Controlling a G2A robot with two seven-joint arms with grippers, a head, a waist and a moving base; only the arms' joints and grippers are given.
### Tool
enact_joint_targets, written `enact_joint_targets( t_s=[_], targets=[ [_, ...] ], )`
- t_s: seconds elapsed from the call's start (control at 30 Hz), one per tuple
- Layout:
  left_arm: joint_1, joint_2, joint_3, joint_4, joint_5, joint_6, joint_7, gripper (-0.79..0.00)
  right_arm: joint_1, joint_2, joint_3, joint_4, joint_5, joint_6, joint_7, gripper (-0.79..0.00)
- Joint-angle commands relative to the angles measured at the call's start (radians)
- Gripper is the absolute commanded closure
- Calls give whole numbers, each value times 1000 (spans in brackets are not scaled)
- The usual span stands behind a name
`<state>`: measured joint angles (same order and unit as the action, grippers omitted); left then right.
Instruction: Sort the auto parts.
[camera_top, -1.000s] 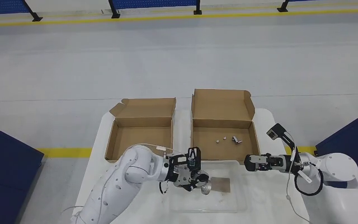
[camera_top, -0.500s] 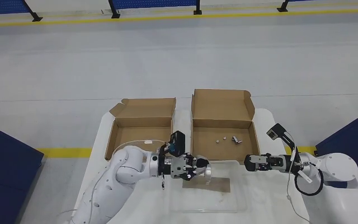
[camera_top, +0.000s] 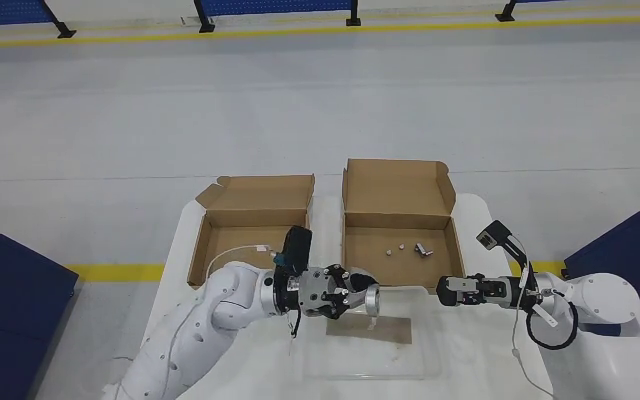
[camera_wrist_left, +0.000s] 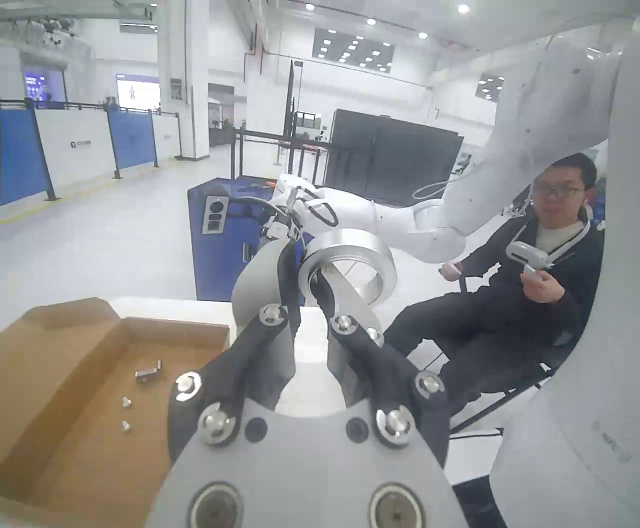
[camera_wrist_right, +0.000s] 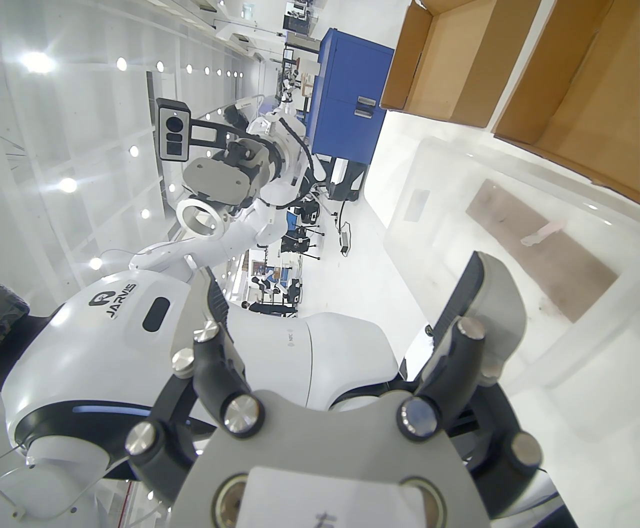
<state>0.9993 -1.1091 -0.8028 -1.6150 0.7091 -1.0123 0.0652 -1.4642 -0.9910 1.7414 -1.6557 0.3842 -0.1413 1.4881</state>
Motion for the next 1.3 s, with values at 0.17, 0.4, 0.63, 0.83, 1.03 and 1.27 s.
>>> enact_joint_targets(
  t_s=[0.17,0.4,0.63,0.83,1.03,1.27],
  targets=[
    [29,-1,-31,-24,-20,0,96,0,0,0,0,0,0,0,0,-785],
    [69,4,-25,-66,112,0,481,0,0,0,0,0,0,0,0,-785],
    [27,24,32,-55,284,0,743,0,0,0,0,0,0,0,0,-785],
    [25,26,33,-80,266,0,743,0,0,0,0,0,0,0,0,-785],
    [25,26,33,-80,266,0,743,0,0,0,0,0,0,0,0,-785],
    [25,26,33,-80,266,0,743,0,0,0,0,0,0,0,0,-785]
  ],
)
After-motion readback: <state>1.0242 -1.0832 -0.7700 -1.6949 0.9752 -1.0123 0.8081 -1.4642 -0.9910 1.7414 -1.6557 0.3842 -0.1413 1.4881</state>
